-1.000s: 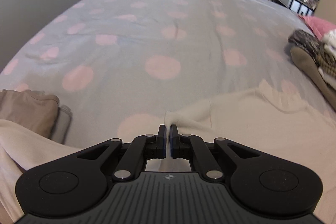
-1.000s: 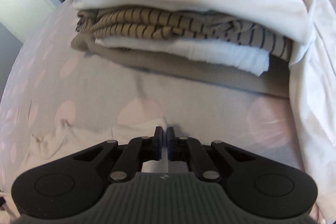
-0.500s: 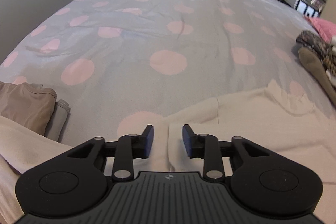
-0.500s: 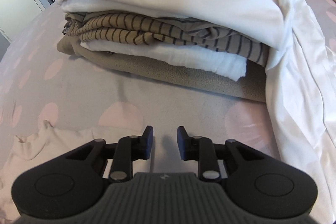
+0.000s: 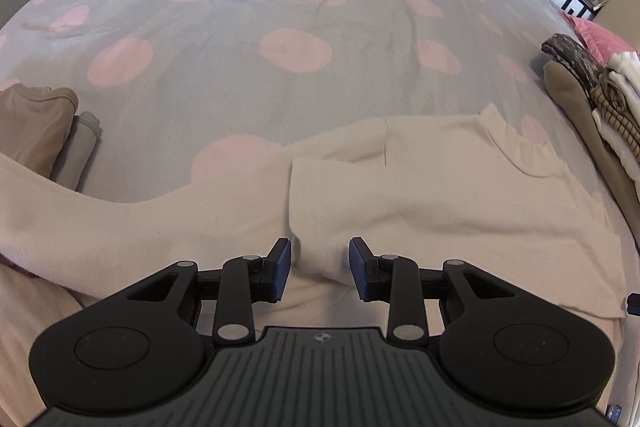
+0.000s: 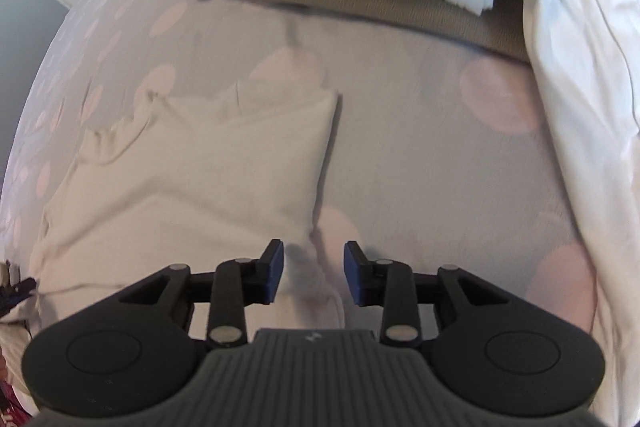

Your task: Fold clothes

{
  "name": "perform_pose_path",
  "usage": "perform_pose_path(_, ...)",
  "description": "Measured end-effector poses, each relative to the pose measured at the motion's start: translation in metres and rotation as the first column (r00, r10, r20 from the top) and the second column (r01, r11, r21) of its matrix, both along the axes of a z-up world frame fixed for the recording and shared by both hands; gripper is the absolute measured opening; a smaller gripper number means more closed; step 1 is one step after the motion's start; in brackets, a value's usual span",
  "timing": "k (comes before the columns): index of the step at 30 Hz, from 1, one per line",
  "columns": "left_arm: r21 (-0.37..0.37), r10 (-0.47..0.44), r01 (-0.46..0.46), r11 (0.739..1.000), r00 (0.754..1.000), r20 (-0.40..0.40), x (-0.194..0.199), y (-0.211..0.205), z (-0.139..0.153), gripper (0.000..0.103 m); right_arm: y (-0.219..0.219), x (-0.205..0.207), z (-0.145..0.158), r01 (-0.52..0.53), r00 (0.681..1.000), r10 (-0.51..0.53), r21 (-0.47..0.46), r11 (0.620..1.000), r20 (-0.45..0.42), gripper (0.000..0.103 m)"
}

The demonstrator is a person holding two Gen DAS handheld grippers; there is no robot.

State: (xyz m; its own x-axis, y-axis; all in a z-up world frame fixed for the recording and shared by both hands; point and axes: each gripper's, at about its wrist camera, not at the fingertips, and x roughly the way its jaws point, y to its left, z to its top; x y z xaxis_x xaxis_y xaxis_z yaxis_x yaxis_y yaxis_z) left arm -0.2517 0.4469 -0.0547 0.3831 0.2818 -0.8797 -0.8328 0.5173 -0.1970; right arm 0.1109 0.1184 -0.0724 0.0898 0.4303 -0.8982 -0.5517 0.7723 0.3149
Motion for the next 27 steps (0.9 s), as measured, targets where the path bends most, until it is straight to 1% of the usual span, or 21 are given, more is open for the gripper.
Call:
perform_pose_path(2,-0.004,-0.009,0.009,1.0,1.0,-0.007,0.001,-0.002,-0.002,0.03,-0.001,-0.004,-0.006,-0.004,1.0,0.004,-0.017,1.0,0.012,0.038)
perform_pose_path(3,-0.002,-0.014,0.014,1.0,1.0,-0.015,0.003,-0.004,-0.004,0.03,-0.003,-0.005,-0.009,-0.002,1.0,0.003,-0.023,1.0,0.004,0.037)
perform_pose_path(4,0.004,-0.021,0.021,1.0,1.0,-0.02,0.004,-0.005,-0.004,0.025,-0.004,-0.006,-0.012,-0.005,1.0,0.005,-0.017,1.0,-0.021,0.034)
perform_pose_path(5,0.011,-0.028,0.028,1.0,0.999,-0.026,0.006,-0.006,-0.005,0.016,-0.005,-0.007,-0.014,-0.007,0.999,0.007,-0.013,1.0,-0.038,0.022)
perform_pose_path(6,0.02,-0.034,0.034,0.999,0.999,-0.022,0.006,-0.007,-0.003,0.015,-0.006,-0.009,-0.012,-0.007,0.999,0.007,-0.012,1.0,-0.034,0.016)
perform_pose_path(7,0.029,-0.039,0.04,0.999,0.999,-0.019,0.007,-0.009,-0.002,0.01,-0.006,-0.01,-0.01,-0.007,1.0,0.006,-0.011,1.0,-0.03,0.015)
perform_pose_path(8,0.039,-0.045,0.045,0.998,0.999,-0.015,0.008,-0.01,0.0,0.009,-0.007,-0.011,-0.008,-0.005,1.0,0.005,-0.011,1.0,-0.023,0.013)
perform_pose_path(11,0.092,-0.036,0.034,0.995,0.999,0.018,0.005,-0.012,0.015,0.008,-0.011,-0.011,0.004,0.006,1.0,-0.006,-0.022,1.0,0.023,0.012)
perform_pose_path(12,0.098,-0.025,0.022,0.995,0.999,0.028,0.002,-0.011,0.02,0.008,-0.013,-0.01,0.007,0.011,0.999,-0.01,-0.024,1.0,0.034,0.012)
perform_pose_path(14,0.111,-0.003,-0.001,0.994,0.999,0.039,-0.002,-0.007,0.026,0.008,-0.013,-0.006,0.003,0.014,1.0,-0.014,-0.024,1.0,0.022,0.012)
perform_pose_path(15,0.112,-0.001,-0.002,0.994,1.0,0.028,-0.002,-0.005,0.025,0.008,-0.012,-0.005,-0.002,0.01,1.0,-0.009,-0.032,0.999,0.013,0.013)
perform_pose_path(17,0.092,0.0,0.002,0.996,1.0,-0.015,0.001,-0.002,0.015,0.008,-0.008,-0.006,-0.009,-0.003,1.0,0.003,-0.049,0.999,0.008,0.014)
perform_pose_path(19,0.096,-0.008,0.009,0.995,1.0,-0.018,0.0,-0.004,0.016,0.009,-0.006,-0.007,-0.01,-0.001,1.0,0.002,-0.061,0.998,0.02,0.018)
perform_pose_path(21,0.1,-0.015,0.017,0.995,1.0,-0.021,-0.001,-0.005,0.017,0.013,-0.006,-0.007,-0.004,0.014,0.999,-0.012,-0.068,0.998,0.034,0.034)
perform_pose_path(22,0.102,-0.019,0.021,0.995,1.0,-0.022,-0.001,-0.006,0.018,0.014,-0.007,-0.006,0.001,0.024,0.999,-0.02,-0.069,0.997,0.048,0.035)
perform_pose_path(23,0.103,-0.023,0.025,0.994,0.999,-0.024,-0.002,-0.007,0.018,0.019,-0.008,-0.006,0.006,0.031,0.998,-0.027,-0.068,0.997,0.065,0.034)
perform_pose_path(25,0.107,-0.029,0.032,0.994,0.999,-0.026,-0.003,-0.008,0.02,0.021,-0.009,-0.008,0.016,0.04,0.995,-0.034,-0.061,0.997,0.094,0.035)
perform_pose_path(27,0.129,-0.003,0.004,0.992,1.0,-0.008,-0.014,-0.007,0.032,0.024,-0.009,-0.01,0.024,0.049,0.993,-0.043,-0.055,0.997,0.111,0.039)
